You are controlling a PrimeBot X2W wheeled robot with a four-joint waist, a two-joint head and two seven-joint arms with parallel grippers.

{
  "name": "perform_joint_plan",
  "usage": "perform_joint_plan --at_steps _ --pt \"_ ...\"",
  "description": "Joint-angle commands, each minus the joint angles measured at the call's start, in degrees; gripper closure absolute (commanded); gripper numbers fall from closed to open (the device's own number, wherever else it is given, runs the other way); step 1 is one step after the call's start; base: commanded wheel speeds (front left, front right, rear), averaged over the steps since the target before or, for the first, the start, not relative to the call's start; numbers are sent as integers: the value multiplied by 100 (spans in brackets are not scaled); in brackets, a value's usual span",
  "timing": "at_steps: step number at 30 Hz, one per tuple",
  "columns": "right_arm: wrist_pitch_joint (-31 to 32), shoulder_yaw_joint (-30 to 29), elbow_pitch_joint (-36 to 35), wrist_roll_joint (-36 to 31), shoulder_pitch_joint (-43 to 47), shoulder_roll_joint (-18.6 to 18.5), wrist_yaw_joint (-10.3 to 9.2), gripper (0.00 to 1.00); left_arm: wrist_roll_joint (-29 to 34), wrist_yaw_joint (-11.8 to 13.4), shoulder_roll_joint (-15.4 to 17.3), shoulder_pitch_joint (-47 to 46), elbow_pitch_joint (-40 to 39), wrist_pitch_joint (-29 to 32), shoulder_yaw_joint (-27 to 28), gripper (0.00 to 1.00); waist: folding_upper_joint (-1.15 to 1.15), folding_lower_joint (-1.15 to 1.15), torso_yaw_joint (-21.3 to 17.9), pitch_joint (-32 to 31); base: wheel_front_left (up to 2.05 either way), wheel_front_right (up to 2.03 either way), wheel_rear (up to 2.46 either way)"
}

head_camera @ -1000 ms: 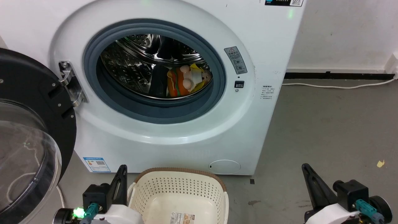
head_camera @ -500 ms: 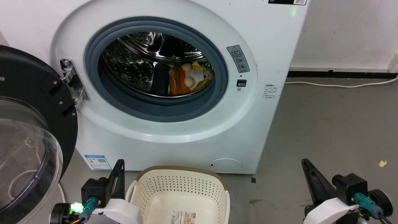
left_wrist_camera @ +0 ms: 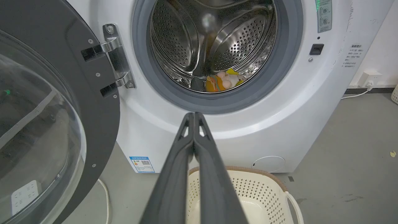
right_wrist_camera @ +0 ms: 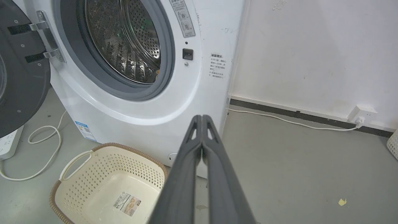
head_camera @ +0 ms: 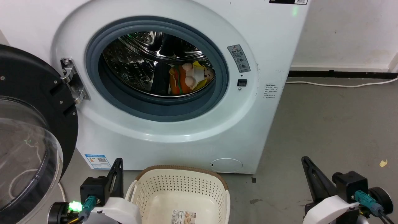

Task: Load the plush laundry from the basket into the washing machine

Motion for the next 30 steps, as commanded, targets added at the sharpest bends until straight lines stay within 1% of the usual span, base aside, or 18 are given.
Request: perform_joint_plan --at_steps 1,30 --pt "8 -14 -26 -44 -72 -12 30 100 14 -25 -4 -87 -27 2 7 100 0 0 0 0 0 0 0" --pt "8 -14 -26 -44 -72 -12 30 100 14 -25 -4 -87 -27 2 7 100 0 0 0 0 0 0 0"
